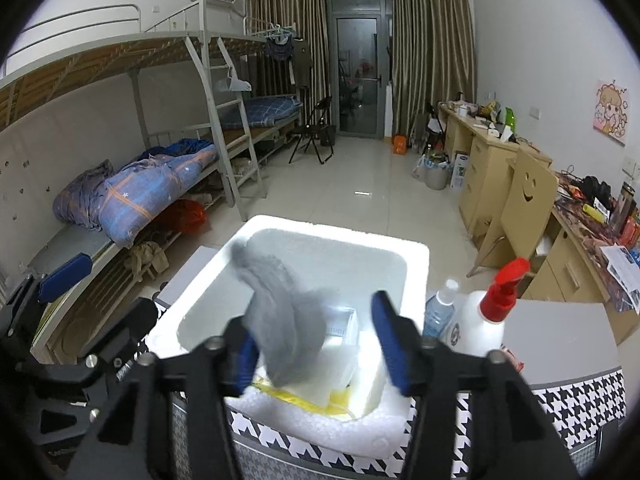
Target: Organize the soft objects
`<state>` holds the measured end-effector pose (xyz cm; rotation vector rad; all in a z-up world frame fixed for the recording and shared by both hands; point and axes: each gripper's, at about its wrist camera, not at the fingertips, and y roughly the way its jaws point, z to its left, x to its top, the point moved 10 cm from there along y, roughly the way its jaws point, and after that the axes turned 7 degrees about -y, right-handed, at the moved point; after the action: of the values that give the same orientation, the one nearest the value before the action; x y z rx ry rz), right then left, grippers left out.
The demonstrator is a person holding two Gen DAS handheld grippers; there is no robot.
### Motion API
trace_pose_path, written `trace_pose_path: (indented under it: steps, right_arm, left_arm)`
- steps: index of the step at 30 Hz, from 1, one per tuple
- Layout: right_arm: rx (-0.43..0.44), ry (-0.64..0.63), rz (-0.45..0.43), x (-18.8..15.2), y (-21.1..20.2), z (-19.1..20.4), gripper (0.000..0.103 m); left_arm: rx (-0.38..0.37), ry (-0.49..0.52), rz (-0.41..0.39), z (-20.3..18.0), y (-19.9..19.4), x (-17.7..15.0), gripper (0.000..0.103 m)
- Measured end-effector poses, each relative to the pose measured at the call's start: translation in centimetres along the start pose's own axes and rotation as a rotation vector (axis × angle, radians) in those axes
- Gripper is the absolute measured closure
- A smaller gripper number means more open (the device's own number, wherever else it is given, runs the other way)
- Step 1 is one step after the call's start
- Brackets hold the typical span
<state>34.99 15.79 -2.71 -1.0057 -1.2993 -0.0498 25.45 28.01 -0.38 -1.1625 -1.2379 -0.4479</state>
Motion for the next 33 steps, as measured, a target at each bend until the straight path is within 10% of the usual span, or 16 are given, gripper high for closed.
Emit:
trace_pose_path:
  steps: [33]
  right_arm:
    - [-0.069, 0.028, -0.144, -3.3, -13.1, 0.5, 0.015]
  left_arm:
    - [-0.044, 0.018, -0.119, -1.6, -10.8, -0.9, 0.001]
